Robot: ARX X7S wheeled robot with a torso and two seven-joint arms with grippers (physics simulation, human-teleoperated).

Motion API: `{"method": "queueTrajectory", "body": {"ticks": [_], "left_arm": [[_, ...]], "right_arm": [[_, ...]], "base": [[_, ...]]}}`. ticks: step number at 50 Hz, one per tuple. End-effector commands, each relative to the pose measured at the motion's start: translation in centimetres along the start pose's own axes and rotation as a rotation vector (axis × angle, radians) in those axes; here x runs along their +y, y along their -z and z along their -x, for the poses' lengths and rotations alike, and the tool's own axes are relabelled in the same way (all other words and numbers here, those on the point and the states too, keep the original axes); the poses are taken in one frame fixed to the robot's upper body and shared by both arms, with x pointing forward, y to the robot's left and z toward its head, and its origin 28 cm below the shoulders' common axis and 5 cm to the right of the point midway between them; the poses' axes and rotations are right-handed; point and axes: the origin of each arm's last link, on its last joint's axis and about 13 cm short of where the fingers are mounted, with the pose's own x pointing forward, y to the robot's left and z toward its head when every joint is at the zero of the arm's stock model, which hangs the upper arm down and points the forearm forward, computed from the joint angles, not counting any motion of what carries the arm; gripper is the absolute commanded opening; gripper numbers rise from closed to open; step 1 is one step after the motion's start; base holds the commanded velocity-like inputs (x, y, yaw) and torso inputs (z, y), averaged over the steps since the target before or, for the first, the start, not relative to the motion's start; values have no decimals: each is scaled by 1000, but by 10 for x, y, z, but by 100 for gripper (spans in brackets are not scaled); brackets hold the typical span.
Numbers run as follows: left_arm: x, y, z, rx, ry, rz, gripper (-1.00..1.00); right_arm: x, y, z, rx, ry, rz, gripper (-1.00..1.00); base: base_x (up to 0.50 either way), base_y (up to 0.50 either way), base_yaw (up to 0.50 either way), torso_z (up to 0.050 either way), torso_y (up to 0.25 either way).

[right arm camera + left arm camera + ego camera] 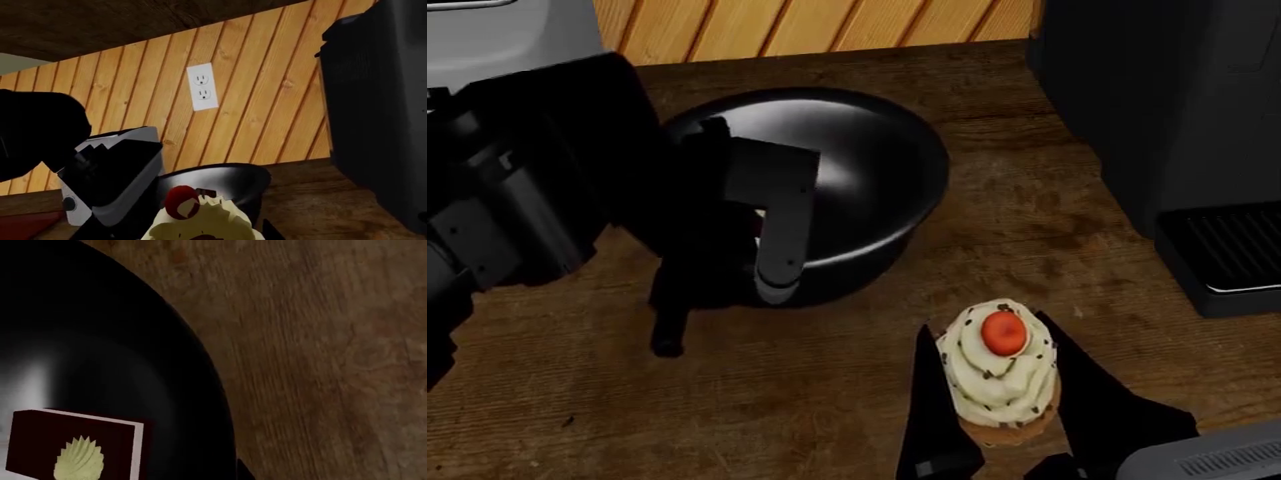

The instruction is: Pick up the bowl with cake and place it on the tray. Pick up the cupcake and place it on the tray.

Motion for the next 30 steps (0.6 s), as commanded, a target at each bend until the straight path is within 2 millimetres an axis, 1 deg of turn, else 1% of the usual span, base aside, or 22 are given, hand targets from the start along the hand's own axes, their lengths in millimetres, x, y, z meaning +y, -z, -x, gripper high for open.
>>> {"method": "queueTrajectory", "body": {"ticks": [1, 4, 6, 11, 19, 28, 30], "left_arm": [[2, -3, 7, 14, -93, -20, -100], [4, -7, 14, 23, -131, -34, -100], [6, -11, 19, -23, -118, -54, -100], [9, -19, 29, 0, -129, -91, -100], [11, -24, 40, 34, -170, -124, -100], [12, -30, 47, 11, -180, -136, -100], [12, -31, 49, 8, -189, -139, -100]], "right_arm": [[0, -1, 0, -9, -8, 30, -100], [0, -2, 0, -11, -9, 28, -100], [0, -2, 0, -12, -9, 28, -100], [1, -4, 1, -18, -12, 26, -100], [2, -7, 1, -22, -16, 32, -100], [4, -10, 2, -22, -23, 40, -100], [4, -10, 2, -24, -23, 40, -100]], "base": [[0, 0, 0, 0, 0], [0, 0, 0, 0, 0], [0, 0, 0, 0, 0], [0, 0, 0, 0, 0], [0, 0, 0, 0, 0], [0, 0, 0, 0, 0], [-487, 120, 0, 0, 0]]}}
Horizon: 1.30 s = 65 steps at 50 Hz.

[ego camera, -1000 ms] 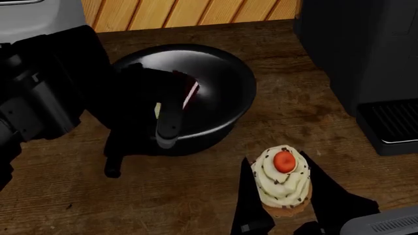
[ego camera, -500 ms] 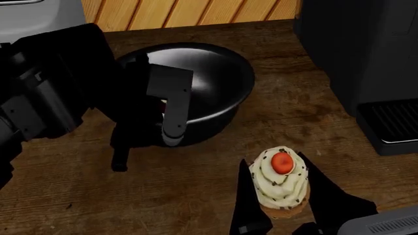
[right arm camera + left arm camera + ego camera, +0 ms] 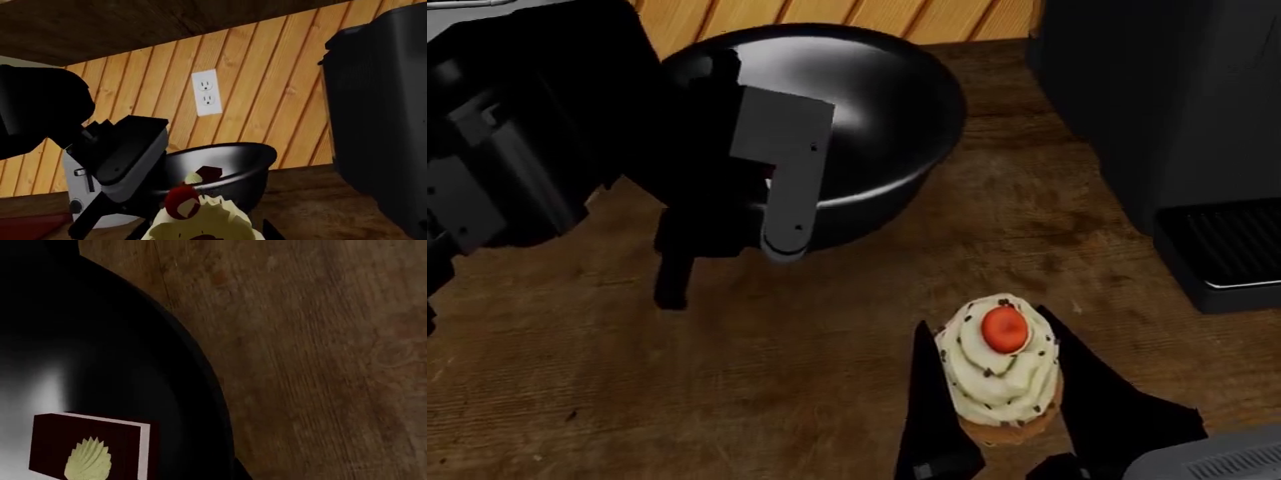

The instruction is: Pick up the bowl with cake and place it on the tray. Pick up the cupcake and place it on the tray.

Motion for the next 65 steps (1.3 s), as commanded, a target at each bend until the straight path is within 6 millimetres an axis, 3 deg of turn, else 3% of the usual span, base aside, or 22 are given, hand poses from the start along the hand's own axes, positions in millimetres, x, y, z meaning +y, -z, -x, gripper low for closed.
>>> {"method": "queueTrajectory", "body": {"ticks": [1, 29, 65], "left_arm": [[7, -10, 18, -14, -72, -35, -100], [10, -12, 25, -36, -109, -39, -100], [11, -11, 30, -37, -130, -26, -100]], "right_arm": [[1, -3, 2, -9, -11, 32, -100], [5, -5, 3, -7, -22, 63, -100], [11, -12, -4, -11, -53, 81, -100]], "base": [[-486, 124, 0, 0, 0], [-447, 207, 0, 0, 0], [46, 498, 0, 0, 1]]}}
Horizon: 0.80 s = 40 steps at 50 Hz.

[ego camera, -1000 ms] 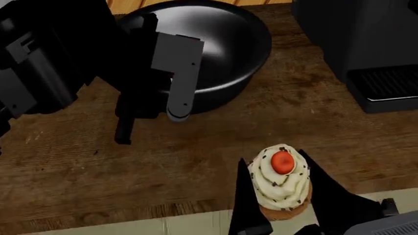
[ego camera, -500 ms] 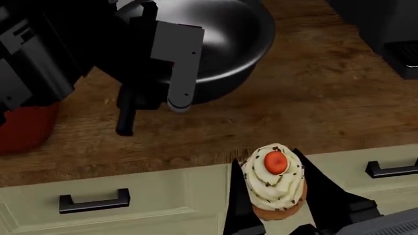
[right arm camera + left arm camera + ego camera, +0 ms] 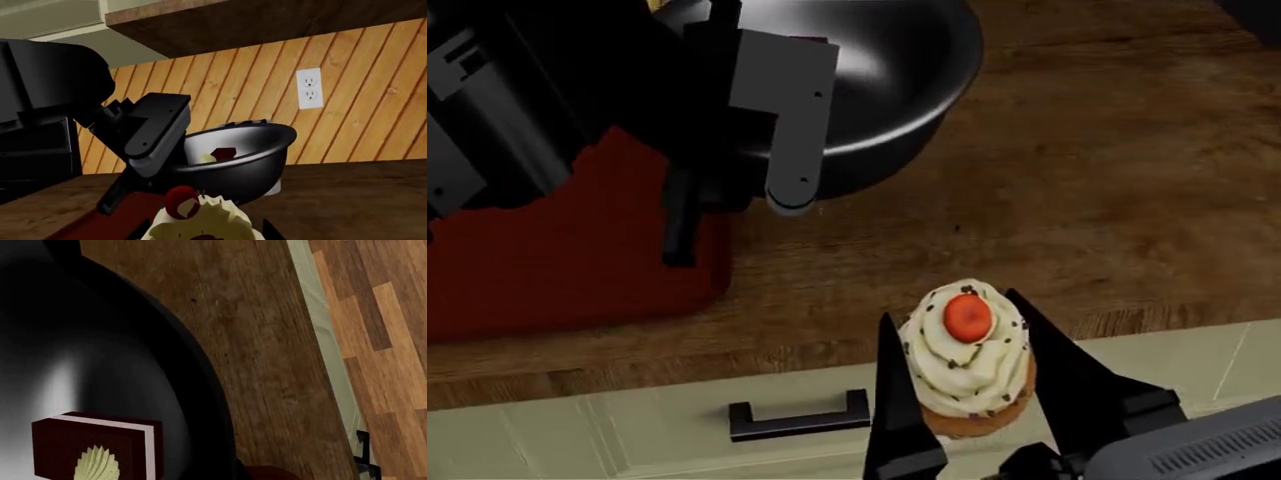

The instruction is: Pick up the bowl with cake and place it on the tray. Pick up the cupcake and place it on the tray.

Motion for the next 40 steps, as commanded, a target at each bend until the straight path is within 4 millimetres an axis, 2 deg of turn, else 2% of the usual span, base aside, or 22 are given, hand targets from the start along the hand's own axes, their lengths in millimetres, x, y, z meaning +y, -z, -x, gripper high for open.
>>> {"method": "queueTrajectory", "body": {"ticks": [1, 22, 35, 40], "left_arm": [[3, -2, 7, -2, -39, -14, -100], [4, 0, 7, 0, -44, -5, -100], [3, 0, 5, 1, -33, -11, -100], [3, 1, 6, -4, -32, -8, -100]], "right_arm": [[0, -3, -1, -10, -8, 35, -100], [-1, -1, -4, -6, -7, 33, -100], [1, -9, -7, -22, -9, 29, -100], [2, -14, -12, -24, -14, 33, -100]], "base": [[85, 493, 0, 0, 0], [85, 493, 0, 0, 1], [85, 493, 0, 2, 1], [6, 35, 0, 0, 2]]}}
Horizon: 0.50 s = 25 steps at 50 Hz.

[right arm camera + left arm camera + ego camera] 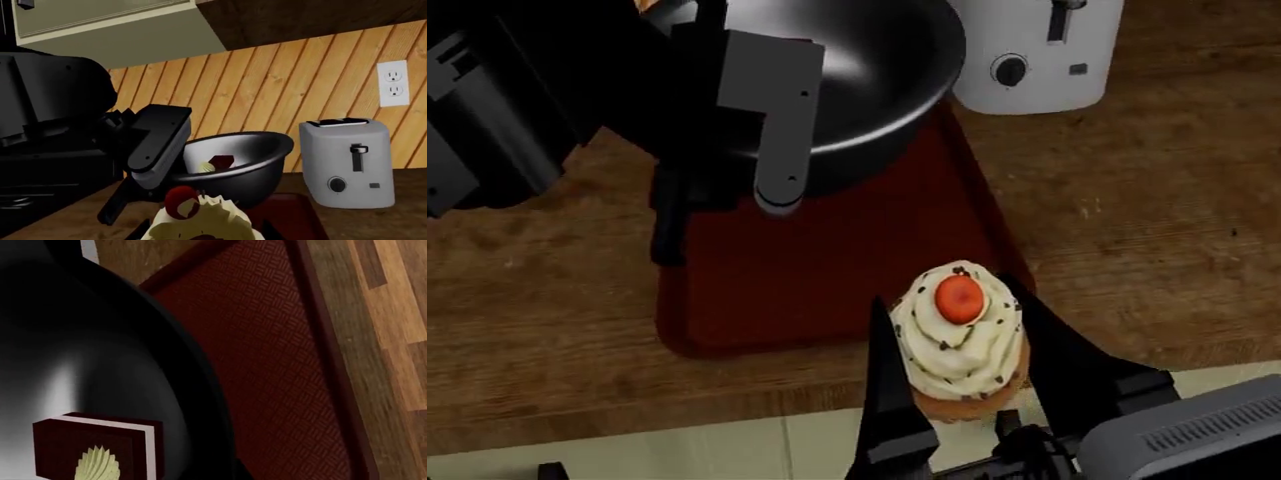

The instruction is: Pick up the bowl with cake and place it on the tray. Pick up the cupcake and place it on the tray.

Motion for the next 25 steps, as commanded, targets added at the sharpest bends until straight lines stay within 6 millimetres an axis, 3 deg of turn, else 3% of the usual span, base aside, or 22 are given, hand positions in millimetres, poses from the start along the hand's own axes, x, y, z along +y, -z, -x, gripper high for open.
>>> {"method": "queueTrajectory", "body": {"ticks": [1, 5, 19, 25], "left_arm": [[3, -6, 6, -22, -30, -20, -100], [3, -5, 5, -20, -29, -17, -100], [4, -1, 6, -17, -34, 1, -100], [2, 0, 4, -13, -29, 5, -100]], "right_arm": [[0, -9, -7, -14, -7, 34, -100], [0, -12, -13, -11, -12, 51, -100], [-2, -12, -28, 11, -29, 54, -100], [-5, -11, -28, 12, -18, 52, -100]], "base": [[0, 0, 0, 0, 0], [187, -32, 0, 0, 0], [499, -50, 0, 0, 1], [98, -8, 0, 0, 4]]}}
